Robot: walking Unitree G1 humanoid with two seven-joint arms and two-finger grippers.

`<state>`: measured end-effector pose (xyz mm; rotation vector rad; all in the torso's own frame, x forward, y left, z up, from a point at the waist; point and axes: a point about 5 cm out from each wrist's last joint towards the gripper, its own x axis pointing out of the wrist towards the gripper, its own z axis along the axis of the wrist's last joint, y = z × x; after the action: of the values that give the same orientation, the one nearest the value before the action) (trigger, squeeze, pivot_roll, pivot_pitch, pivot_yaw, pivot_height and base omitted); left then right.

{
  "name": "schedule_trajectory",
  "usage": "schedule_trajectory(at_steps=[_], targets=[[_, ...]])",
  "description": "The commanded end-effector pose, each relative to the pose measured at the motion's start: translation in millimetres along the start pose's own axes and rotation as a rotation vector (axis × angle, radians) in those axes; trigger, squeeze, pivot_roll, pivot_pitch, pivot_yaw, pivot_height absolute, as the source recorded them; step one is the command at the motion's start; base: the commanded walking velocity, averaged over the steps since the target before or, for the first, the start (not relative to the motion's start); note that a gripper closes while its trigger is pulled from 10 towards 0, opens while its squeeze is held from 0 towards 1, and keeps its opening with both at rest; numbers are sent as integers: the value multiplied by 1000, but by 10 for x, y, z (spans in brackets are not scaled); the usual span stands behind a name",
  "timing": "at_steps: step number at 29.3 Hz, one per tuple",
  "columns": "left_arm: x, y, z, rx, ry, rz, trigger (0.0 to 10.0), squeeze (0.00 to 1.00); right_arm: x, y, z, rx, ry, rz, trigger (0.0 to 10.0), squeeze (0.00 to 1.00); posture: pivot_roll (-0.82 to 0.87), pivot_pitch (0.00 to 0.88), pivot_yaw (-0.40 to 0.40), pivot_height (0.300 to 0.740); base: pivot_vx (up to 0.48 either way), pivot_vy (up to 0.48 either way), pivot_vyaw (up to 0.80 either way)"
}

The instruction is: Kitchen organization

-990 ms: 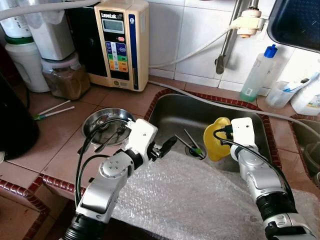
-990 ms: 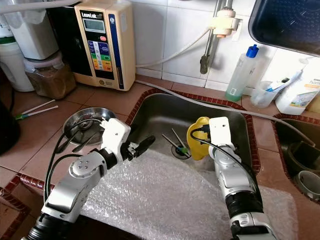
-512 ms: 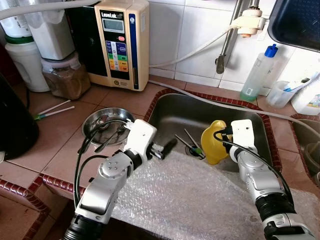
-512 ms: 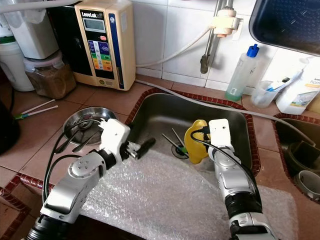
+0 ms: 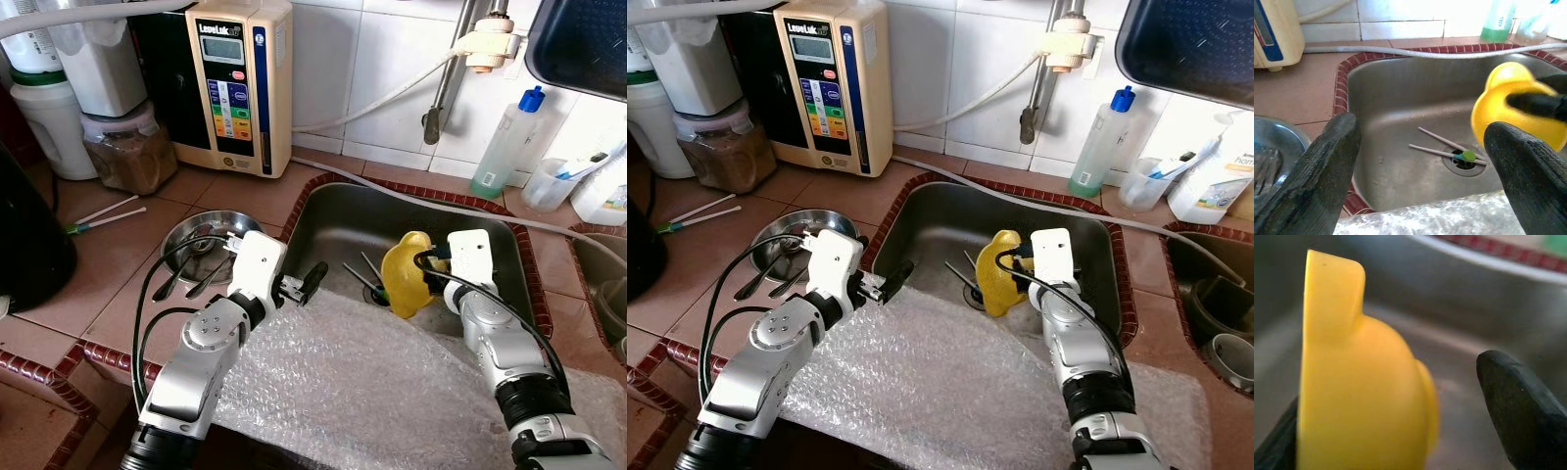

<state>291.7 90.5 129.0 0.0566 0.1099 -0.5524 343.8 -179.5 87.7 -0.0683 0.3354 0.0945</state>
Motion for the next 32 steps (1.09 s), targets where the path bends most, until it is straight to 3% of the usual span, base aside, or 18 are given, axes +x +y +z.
schedule_trajectory(at_steps=[1, 3, 10, 13, 15, 16, 17, 19, 25, 27, 32], targets=[[1, -3, 50, 8, -12, 4, 10000, 1000, 14, 52, 120, 10, -16, 68, 10000, 1000, 45, 0, -26, 740, 0, 0, 0], [2, -18, 49, 7, -11, 0, 10000, 1000, 9, 136, 168, 58, -21, 159, 10000, 1000, 47, 0, -27, 740, 0, 0, 0], [3, -36, 41, 4, -8, 1, 10000, 1000, -9, 138, 393, 252, -124, 256, 10000, 1000, 45, 0, -29, 740, 0, 0, 0], [4, -43, 41, 3, -8, 0, 10000, 1000, -32, 113, 490, 277, -199, 224, 10000, 1000, 45, 0, -30, 740, 0, 0, 0], [7, -49, 39, 5, -6, 0, 10000, 1000, -40, 63, 545, 199, -247, 139, 10000, 1000, 44, 0, -31, 740, 0, 0, 0], [10, -53, 38, 6, -6, 0, 10000, 1000, -64, 34, 613, -2, -311, 61, 10000, 1000, 44, 0, -30, 740, 0, 0, 0], [12, -57, 37, 8, -5, 1, 10000, 1000, -77, 31, 645, -63, -344, 34, 10000, 1000, 43, 0, -29, 740, 0, 0, 0], [13, -58, 36, 8, -5, 2, 10000, 1000, -77, 31, 648, -44, -348, 34, 10000, 1000, 43, 0, -29, 740, 0, 0, 0], [20, -71, 33, 21, -2, 13, 10000, 1000, -127, 42, 735, -151, -421, 43, 10000, 1000, 45, 0, -32, 740, 0, 0, 0], [22, -73, 29, 21, 0, 15, 10000, 1000, -102, 98, 649, -197, -366, 112, 10000, 1000, 43, 0, -35, 740, 0, 0, 0], [27, -81, 29, 21, 0, 13, 10000, 1000, -79, 185, 541, -176, -283, 205, 10000, 1000, 40, 0, -36, 740, 0, 0, 0]])
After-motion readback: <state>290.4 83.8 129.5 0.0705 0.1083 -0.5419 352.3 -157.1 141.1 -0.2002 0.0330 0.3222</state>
